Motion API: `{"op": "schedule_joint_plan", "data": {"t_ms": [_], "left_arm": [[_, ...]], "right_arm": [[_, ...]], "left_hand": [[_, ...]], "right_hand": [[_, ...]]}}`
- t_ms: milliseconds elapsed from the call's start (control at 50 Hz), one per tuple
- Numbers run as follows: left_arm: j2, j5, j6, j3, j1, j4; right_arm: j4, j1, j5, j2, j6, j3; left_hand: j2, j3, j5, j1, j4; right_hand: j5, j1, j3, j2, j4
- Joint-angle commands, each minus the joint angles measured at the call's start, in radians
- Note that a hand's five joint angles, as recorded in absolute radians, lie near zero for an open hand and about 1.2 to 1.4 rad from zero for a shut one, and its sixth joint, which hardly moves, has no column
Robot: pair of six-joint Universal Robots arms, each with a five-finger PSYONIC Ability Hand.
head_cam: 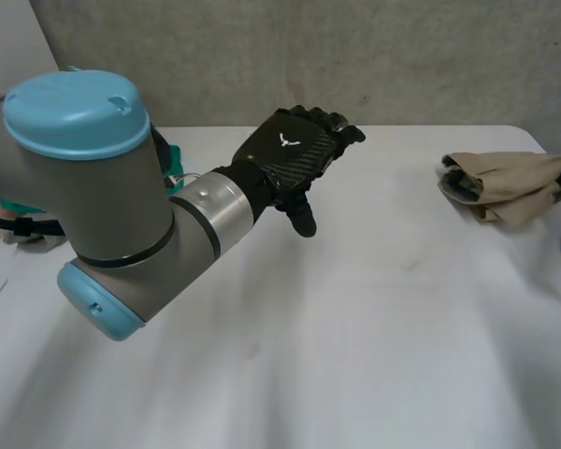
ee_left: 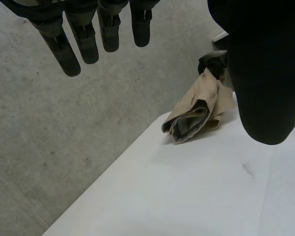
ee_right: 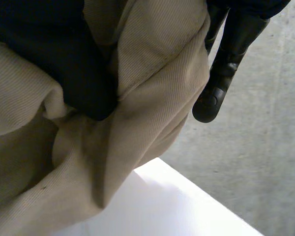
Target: Fold the laundry.
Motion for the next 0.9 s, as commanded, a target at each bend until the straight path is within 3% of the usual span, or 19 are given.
{"op": "schedule_joint_plan", "data": {"t_ms": [20,300,320,340,360,500,560,580,660,720,800,820,900], "left_arm": [[-0.022,-0.001,0.003,-0.002,-0.004,0.0],[-0.032,-0.003,0.002,-0.003,-0.006,0.0],[-0.034,-0.003,0.002,-0.002,-0.006,0.0],[-0.037,-0.003,0.002,-0.002,-0.006,0.0],[-0.04,-0.002,0.002,-0.002,-0.006,0.0],[-0.039,-0.003,-0.001,-0.011,-0.007,-0.001],[-0.032,-0.003,-0.001,-0.02,-0.01,-0.003],[-0.029,-0.005,-0.001,-0.023,-0.01,-0.003],[-0.014,-0.006,0.002,-0.032,-0.009,-0.003],[0.01,-0.011,0.003,-0.034,-0.001,-0.001],[0.038,-0.024,0.006,-0.032,0.014,0.005],[0.05,-0.044,0.009,-0.032,0.033,0.009],[0.081,-0.136,0.012,-0.029,0.117,0.064]], "right_arm": [[-0.001,-0.062,-0.002,0.022,-0.069,-0.041],[0.012,-0.071,0.01,0.025,-0.195,-0.064],[0.025,-0.071,0.004,0.026,-0.195,-0.061],[0.032,-0.071,0.003,0.026,-0.195,-0.06],[0.051,-0.07,-0.005,0.026,-0.196,-0.055],[0.158,-0.087,-0.043,0.006,-0.248,-0.012],[0.163,-0.099,0.022,-0.035,-0.371,0.037],[0.154,-0.102,0.094,-0.061,-0.45,0.069],[0.027,-0.091,0.22,-0.168,-0.596,0.17],[-0.068,-0.088,0.163,-0.259,-0.604,0.297],[-0.219,-0.068,-0.02,-0.499,-0.595,0.544],[-0.287,-0.041,-0.083,-0.584,-0.593,0.643],[-0.451,0.068,-0.213,-0.707,-0.597,0.862]], "left_hand": [[0.0,-0.01,-0.017,0.017,0.0],[0.0,-0.01,-0.017,0.017,0.0],[0.0,-0.01,-0.017,0.017,0.0],[0.0,-0.01,-0.017,0.017,0.0],[0.0,-0.01,-0.017,0.017,0.0],[0.0,-0.01,-0.017,0.017,0.0],[-0.003,-0.013,-0.02,0.014,-0.003],[-0.003,-0.013,-0.02,0.014,-0.003],[-0.003,-0.013,-0.02,0.014,-0.003],[-0.006,-0.016,-0.023,0.011,-0.006],[-0.009,-0.019,-0.026,0.008,-0.009],[-0.009,-0.019,-0.026,0.008,-0.009],[-0.015,-0.025,-0.032,0.003,-0.015]], "right_hand": [[0.258,0.584,0.242,0.22,0.208],[0.258,0.584,0.242,0.22,0.208],[-0.175,0.152,-0.19,-0.212,-0.224],[-0.461,-0.134,-0.476,-0.498,-0.511],[-0.964,-0.638,-0.98,-1.001,-1.014],[-0.964,-0.638,-0.98,-1.001,-1.014],[-0.964,-0.638,-0.98,-1.001,-1.014],[-0.964,-0.638,-0.98,-1.001,-1.014],[-0.964,-0.638,-0.98,-1.001,-1.014],[-0.964,-0.638,-0.98,-1.001,-1.014],[-0.964,-0.638,-0.98,-1.001,-1.014],[-0.964,-0.638,-0.98,-1.001,-1.014],[-0.964,-0.638,-0.98,-1.001,-1.014]]}}
